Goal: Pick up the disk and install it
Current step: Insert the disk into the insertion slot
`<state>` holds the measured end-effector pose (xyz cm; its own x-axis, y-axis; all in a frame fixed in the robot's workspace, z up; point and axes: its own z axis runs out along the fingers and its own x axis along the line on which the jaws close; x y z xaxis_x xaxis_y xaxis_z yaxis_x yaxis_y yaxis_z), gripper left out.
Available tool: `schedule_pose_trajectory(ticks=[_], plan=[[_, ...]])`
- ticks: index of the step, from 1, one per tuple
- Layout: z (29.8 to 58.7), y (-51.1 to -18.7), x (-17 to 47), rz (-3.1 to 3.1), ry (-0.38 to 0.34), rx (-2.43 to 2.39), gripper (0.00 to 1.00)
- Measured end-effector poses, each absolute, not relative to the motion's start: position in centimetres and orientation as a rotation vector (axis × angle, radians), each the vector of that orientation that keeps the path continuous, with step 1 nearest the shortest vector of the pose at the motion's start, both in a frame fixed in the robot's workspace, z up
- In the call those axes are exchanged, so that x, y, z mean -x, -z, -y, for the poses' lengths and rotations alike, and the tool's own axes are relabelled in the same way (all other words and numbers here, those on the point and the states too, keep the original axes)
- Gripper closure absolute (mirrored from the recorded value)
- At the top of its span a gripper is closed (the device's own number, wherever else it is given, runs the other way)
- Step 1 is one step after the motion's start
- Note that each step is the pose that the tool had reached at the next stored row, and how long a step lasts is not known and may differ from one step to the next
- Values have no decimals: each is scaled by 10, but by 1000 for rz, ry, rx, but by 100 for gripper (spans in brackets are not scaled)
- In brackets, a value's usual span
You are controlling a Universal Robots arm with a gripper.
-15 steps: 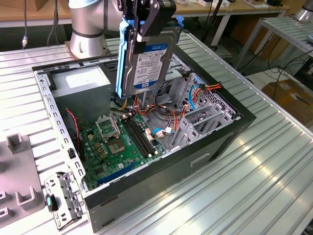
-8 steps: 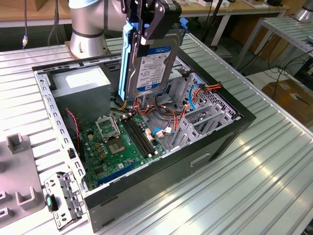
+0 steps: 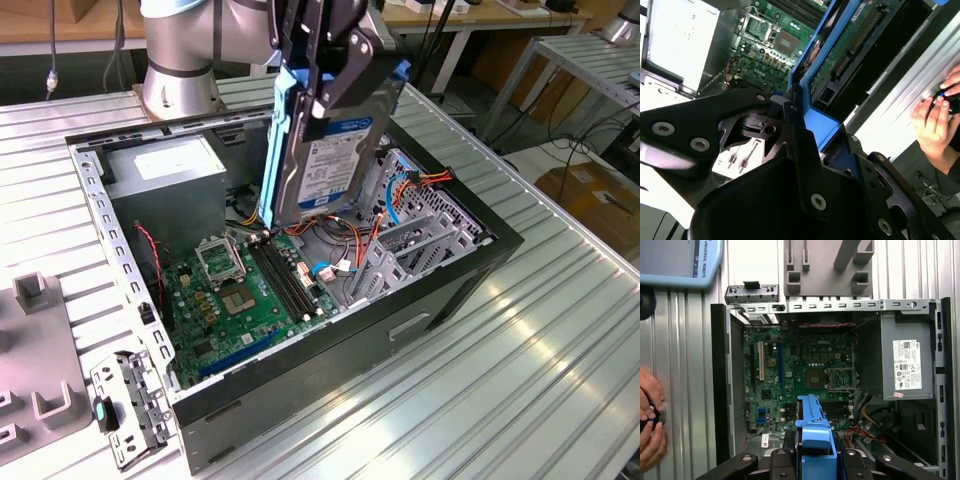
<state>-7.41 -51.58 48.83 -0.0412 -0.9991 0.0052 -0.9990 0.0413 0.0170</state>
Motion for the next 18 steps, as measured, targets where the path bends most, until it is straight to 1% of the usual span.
schedule_pose_trajectory(ticks=[4, 18], plan=[[528, -486, 67, 2256, 13, -2164, 63], [541, -478, 12, 2253, 8, -2162, 63]])
